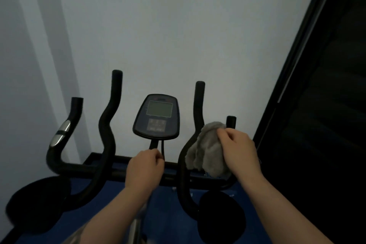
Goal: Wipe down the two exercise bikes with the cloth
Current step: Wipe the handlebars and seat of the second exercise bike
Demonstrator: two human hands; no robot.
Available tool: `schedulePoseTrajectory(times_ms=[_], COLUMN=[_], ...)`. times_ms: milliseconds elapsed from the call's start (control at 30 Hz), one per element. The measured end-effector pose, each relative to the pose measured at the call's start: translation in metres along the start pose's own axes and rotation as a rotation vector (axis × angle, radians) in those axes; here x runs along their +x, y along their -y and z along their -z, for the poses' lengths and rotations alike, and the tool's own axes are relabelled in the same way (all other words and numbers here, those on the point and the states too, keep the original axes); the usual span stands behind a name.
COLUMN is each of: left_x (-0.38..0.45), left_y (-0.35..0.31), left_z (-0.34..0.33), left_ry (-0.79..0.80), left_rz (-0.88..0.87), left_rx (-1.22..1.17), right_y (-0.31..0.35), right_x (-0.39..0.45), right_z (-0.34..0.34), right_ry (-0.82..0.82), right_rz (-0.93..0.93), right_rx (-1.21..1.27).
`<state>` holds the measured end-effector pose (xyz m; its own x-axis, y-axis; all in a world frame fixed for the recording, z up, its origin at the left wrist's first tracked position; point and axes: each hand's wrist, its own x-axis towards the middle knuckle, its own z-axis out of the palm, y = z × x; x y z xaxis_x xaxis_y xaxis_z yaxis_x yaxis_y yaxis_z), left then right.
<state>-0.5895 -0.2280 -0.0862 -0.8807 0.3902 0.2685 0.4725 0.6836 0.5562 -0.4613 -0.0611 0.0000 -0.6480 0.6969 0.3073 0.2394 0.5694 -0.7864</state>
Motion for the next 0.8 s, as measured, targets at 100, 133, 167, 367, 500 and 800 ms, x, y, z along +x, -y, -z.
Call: schedulePoseTrajectory(times_ms=[100,133,167,367,500,800], left_x=[-0.004,-0.006,-0.007,-0.008,-0.009,-0.008], left_y=[0.000,0.000,0.000,-0.002,-0.001,-0.002], left_z=[-0.004,-0.005,-0.004,-0.007,-0.008,-0.009], left_ry=[-0.056,-0.073,-0.083,-0.087,-0.099,-0.093], left_rz=[-0.022,-0.026,-0.031,-0.063,-0.077,-0.075], left_rx=[0.092,0.092,0.092,0.159,0.172,0.190], right_y=[-0.004,-0.005,-0.006,0.000,0.007,0.011], right_x=[-0.011,-0.016,-0.021,-0.011,0.001,-0.005], right_z=[-0.018,-0.029,-0.041,-0.089,-0.102,-0.099], right_ry=[0.109,0.179,0.242,0.276,0.195,0.418], right_rz=[-0.030,-0.059,-0.096,-0.295,-0.464,-0.248], right_rx=[-0.136,-0.131,-0.121,-0.183,-0.010,-0.452])
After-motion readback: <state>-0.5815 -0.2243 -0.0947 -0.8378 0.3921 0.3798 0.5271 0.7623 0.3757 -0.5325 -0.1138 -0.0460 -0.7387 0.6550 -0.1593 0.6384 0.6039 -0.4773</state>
